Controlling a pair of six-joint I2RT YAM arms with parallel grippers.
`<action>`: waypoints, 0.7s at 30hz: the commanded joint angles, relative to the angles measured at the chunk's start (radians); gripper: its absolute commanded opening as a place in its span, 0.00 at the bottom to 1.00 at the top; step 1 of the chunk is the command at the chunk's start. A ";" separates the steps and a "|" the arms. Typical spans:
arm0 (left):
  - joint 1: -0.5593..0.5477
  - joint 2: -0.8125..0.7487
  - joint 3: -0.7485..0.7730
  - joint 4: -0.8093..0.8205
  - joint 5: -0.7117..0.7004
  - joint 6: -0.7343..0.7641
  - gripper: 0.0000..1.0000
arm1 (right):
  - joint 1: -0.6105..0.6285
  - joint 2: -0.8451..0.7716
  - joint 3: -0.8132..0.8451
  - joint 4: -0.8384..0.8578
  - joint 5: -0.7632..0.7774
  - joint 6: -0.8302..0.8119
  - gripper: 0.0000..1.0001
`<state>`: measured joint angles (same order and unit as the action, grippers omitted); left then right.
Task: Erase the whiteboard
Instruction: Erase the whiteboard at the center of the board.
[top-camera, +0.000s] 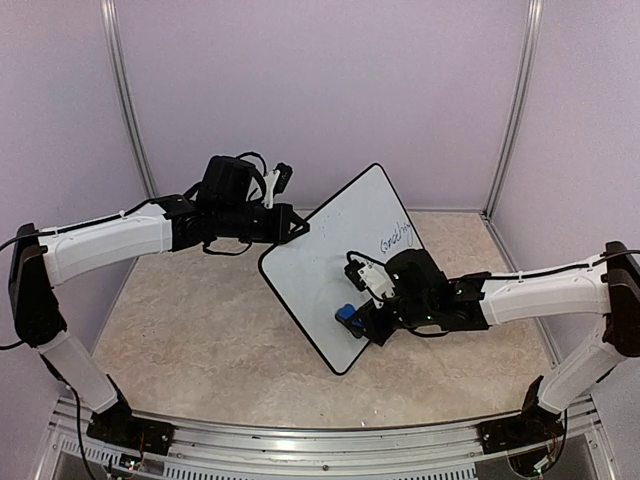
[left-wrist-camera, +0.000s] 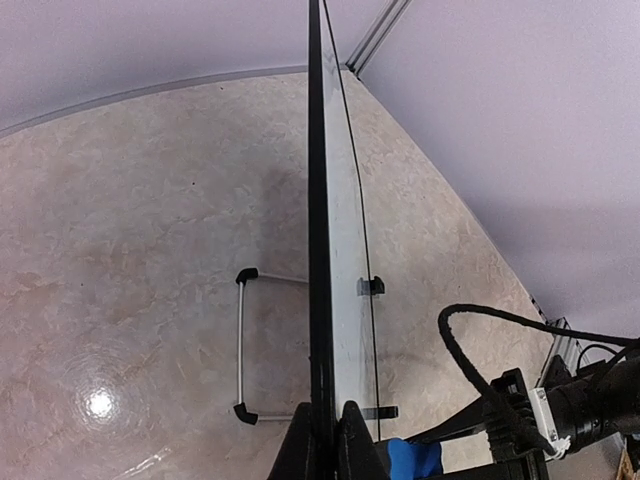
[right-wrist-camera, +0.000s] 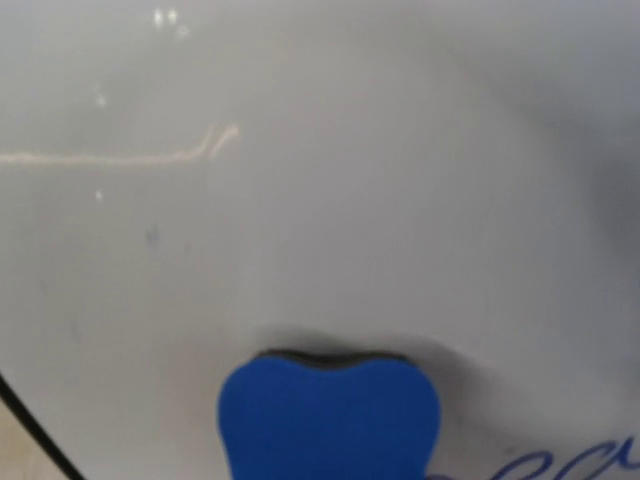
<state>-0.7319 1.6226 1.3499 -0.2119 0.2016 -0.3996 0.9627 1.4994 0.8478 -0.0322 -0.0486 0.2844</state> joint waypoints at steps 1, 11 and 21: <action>-0.018 -0.009 0.008 0.050 0.000 0.068 0.00 | 0.015 0.002 -0.040 -0.080 -0.003 0.017 0.29; -0.020 -0.009 0.007 0.051 0.004 0.066 0.00 | 0.014 -0.046 0.017 -0.108 0.052 -0.009 0.29; -0.023 -0.015 0.007 0.050 0.000 0.068 0.00 | -0.063 -0.102 0.121 -0.069 0.158 -0.070 0.31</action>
<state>-0.7376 1.6226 1.3499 -0.1982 0.2138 -0.3985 0.9447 1.4174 0.9268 -0.1299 0.0471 0.2443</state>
